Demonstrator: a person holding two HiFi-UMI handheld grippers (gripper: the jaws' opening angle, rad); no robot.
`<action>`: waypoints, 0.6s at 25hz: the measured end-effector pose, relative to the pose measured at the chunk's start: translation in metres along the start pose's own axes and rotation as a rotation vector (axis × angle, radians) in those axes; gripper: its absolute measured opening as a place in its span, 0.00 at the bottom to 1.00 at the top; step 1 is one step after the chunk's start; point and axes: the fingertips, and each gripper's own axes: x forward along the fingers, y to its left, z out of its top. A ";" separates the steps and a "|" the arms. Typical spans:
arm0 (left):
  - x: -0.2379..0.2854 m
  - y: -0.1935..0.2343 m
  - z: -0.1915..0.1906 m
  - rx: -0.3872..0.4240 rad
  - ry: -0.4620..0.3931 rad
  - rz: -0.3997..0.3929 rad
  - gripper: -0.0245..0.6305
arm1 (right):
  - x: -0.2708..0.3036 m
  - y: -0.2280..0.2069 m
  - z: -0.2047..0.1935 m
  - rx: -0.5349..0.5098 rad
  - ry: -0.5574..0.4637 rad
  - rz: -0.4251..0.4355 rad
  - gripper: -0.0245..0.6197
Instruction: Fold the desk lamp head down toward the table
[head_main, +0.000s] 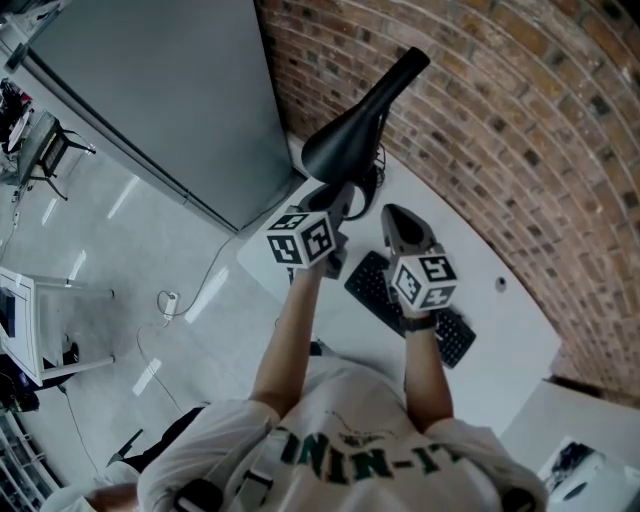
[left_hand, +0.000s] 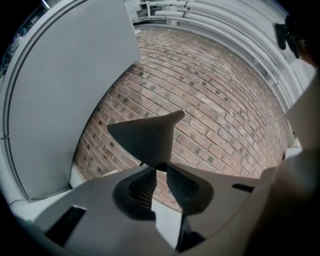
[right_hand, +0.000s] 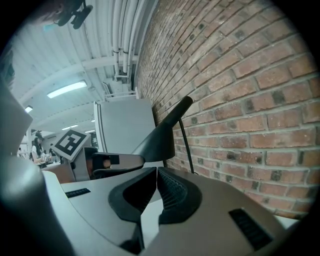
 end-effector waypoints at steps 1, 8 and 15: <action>0.002 0.001 -0.001 -0.007 0.003 -0.002 0.13 | 0.000 -0.001 -0.001 0.001 0.000 -0.002 0.05; 0.013 0.005 -0.011 -0.054 0.019 -0.017 0.13 | 0.005 -0.011 -0.004 0.018 0.007 -0.014 0.05; 0.022 0.010 -0.018 -0.099 0.029 -0.040 0.13 | 0.009 -0.015 -0.008 0.028 0.013 -0.024 0.05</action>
